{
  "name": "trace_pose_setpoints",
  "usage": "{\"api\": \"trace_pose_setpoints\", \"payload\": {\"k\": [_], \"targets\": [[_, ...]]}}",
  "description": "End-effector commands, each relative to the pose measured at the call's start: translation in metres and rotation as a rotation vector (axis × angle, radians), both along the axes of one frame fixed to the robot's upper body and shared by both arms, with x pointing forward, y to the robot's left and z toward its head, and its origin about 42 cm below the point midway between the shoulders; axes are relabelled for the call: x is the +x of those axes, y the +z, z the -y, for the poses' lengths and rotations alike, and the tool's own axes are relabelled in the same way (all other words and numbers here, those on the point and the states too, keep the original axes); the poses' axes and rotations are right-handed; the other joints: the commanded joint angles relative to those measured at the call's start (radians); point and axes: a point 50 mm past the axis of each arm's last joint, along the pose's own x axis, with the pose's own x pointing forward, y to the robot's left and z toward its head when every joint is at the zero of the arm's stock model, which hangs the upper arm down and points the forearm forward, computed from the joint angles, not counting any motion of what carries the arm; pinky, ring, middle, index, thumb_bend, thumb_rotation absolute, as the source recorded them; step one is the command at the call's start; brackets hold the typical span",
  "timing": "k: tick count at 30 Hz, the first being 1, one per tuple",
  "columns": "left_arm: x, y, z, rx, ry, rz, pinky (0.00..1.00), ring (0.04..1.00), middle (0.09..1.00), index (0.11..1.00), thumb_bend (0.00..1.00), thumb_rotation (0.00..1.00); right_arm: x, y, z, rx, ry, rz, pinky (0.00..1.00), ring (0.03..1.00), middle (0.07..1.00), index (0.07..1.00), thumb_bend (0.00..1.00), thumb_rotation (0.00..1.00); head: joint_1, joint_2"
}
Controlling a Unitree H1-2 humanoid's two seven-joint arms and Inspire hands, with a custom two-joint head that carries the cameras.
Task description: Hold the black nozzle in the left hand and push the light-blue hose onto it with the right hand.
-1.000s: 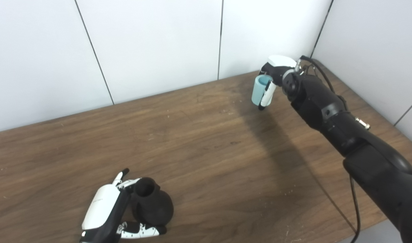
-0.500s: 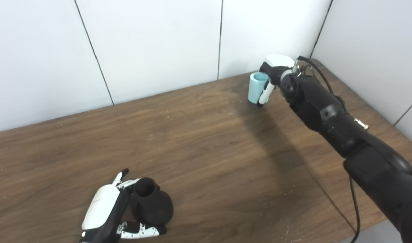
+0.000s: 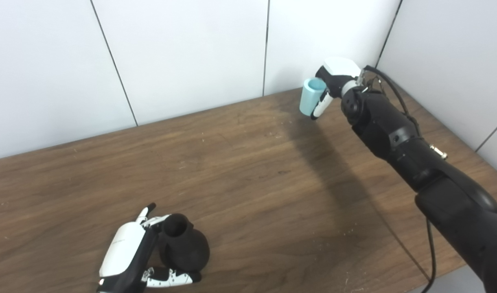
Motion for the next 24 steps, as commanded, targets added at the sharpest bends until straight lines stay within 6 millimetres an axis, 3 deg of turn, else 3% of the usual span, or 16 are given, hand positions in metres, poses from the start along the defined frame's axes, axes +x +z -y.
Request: {"api": "trace_pose_setpoints", "payload": {"k": [1,15,24], "targets": [[-0.004,-0.014,-0.006,0.083,0.016,-0.066,1.00,0.696,0.455,0.507,0.52,0.00,0.003,0.041,-0.001,-0.017,0.018,0.107,0.34,0.421,0.495,0.485,0.50,0.00,-0.001,0.001],[-0.003,-0.012,-0.001,0.086,0.017,-0.058,1.00,0.695,0.458,0.505,0.52,0.00,-0.024,0.071,-0.050,0.058,0.155,0.170,0.32,0.430,0.494,0.482,0.50,0.00,0.030,0.009],[-0.004,-0.009,0.008,0.076,0.020,-0.055,1.00,0.695,0.463,0.503,0.52,0.00,-0.072,0.095,-0.104,0.151,0.361,0.187,0.31,0.432,0.514,0.498,0.50,0.00,0.140,0.028]]}}
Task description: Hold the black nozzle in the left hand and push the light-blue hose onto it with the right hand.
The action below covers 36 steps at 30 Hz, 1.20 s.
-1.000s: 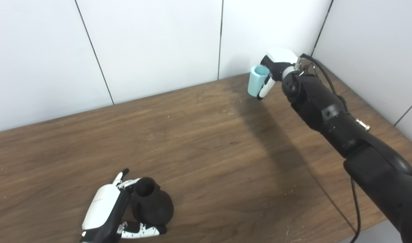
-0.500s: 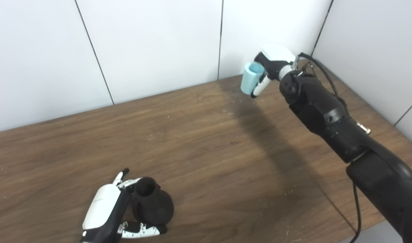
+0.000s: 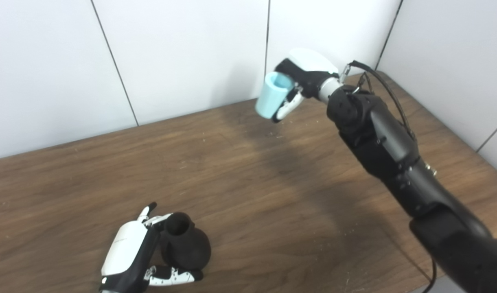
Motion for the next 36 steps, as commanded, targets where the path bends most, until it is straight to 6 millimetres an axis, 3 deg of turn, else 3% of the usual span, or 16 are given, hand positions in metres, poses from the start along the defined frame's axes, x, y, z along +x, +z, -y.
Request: {"api": "trace_pose_setpoints", "payload": {"k": [1,9,15,25,36], "targets": [[-0.003,-0.010,0.002,0.067,0.006,-0.055,1.00,0.695,0.463,0.503,0.52,0.00,-0.008,0.028,0.000,-0.018,0.009,0.072,0.31,0.432,0.514,0.498,0.50,0.00,0.006,0.001],[-0.005,-0.006,0.019,0.060,0.011,-0.067,1.00,0.694,0.458,0.506,0.52,0.00,-0.047,0.046,-0.030,-0.018,0.191,0.064,0.31,0.430,0.501,0.494,0.50,0.00,0.151,0.023],[-0.005,-0.003,0.033,0.061,0.023,-0.079,1.00,0.692,0.471,0.497,0.52,0.00,-0.070,0.053,-0.038,0.018,0.285,0.059,0.30,0.427,0.499,0.492,0.50,0.00,0.237,0.041],[-0.005,0.005,0.044,0.068,0.040,-0.087,1.00,0.695,0.488,0.486,0.52,0.00,-0.094,0.045,-0.051,0.001,0.400,0.016,0.30,0.421,0.499,0.493,0.50,0.00,0.272,0.074],[-0.002,0.010,0.053,0.072,0.043,-0.092,1.00,0.693,0.491,0.484,0.52,0.00,-0.118,0.054,-0.070,-0.020,0.508,0.007,0.30,0.421,0.501,0.489,0.50,0.00,0.265,0.093]]}}
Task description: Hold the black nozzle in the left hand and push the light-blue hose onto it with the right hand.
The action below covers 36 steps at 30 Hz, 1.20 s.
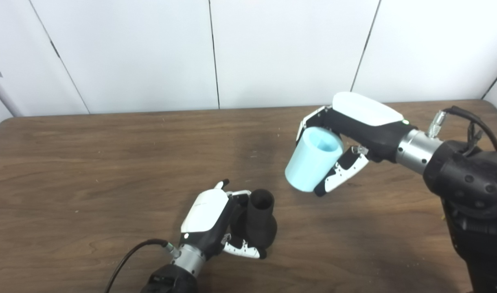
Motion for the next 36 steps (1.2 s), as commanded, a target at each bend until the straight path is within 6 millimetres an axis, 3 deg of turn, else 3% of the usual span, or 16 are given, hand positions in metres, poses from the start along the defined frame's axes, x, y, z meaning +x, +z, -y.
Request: {"api": "trace_pose_setpoints", "payload": {"k": [1,11,20,36], "targets": [[-0.001,-0.005,0.010,0.019,-0.038,-0.055,1.00,0.693,0.491,0.484,0.52,0.00,-0.003,0.018,-0.004,0.013,0.014,0.078,0.30,0.422,0.501,0.489,0.50,0.00,-0.003,0.004],[0.002,-0.003,0.010,0.019,-0.038,-0.054,1.00,0.693,0.493,0.482,0.52,0.00,-0.005,0.017,-0.003,0.042,0.018,0.061,0.30,0.425,0.502,0.492,0.50,0.00,-0.008,0.015],[0.000,-0.001,0.014,0.012,-0.045,-0.057,1.00,0.692,0.506,0.473,0.52,0.00,-0.002,0.003,-0.004,0.087,-0.042,0.042,0.30,0.426,0.500,0.490,0.50,0.00,-0.011,0.023],[0.000,-0.001,0.013,0.004,-0.057,-0.061,1.00,0.693,0.505,0.474,0.52,0.00,-0.001,-0.005,-0.021,0.094,-0.044,0.069,0.29,0.419,0.499,0.503,0.50,0.00,-0.014,0.030]]}}
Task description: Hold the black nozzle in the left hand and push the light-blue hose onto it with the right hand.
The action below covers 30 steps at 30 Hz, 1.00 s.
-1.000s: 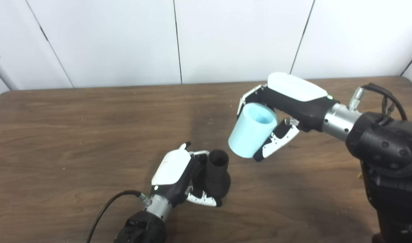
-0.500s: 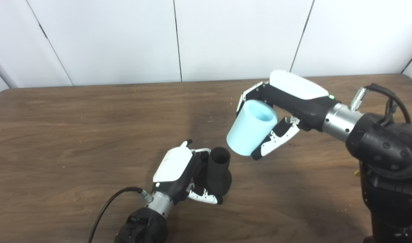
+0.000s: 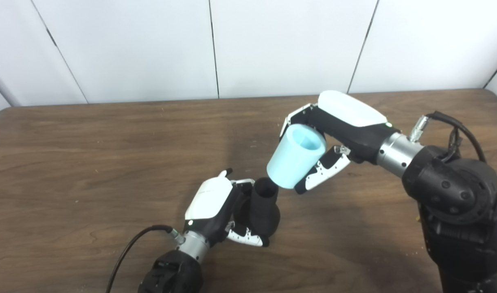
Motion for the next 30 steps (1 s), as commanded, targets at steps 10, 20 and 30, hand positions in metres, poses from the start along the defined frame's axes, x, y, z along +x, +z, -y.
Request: {"api": "trace_pose_setpoints", "payload": {"k": [10,20,30], "targets": [[-0.003,-0.004,0.010,-0.004,-0.047,-0.054,1.00,0.693,0.506,0.473,0.52,0.00,0.002,0.008,-0.007,0.027,-0.003,0.082,0.29,0.413,0.501,0.511,0.50,0.00,0.004,0.003],[-0.003,-0.003,0.012,-0.005,-0.045,-0.058,1.00,0.694,0.507,0.472,0.52,0.00,0.002,0.000,-0.008,0.012,0.004,0.065,0.29,0.416,0.506,0.508,0.50,0.00,0.007,0.008],[-0.002,0.000,0.016,-0.013,-0.036,-0.061,1.00,0.694,0.505,0.474,0.52,0.00,0.004,-0.008,-0.010,-0.028,0.020,0.026,0.29,0.420,0.511,0.510,0.50,0.00,0.011,0.012]]}}
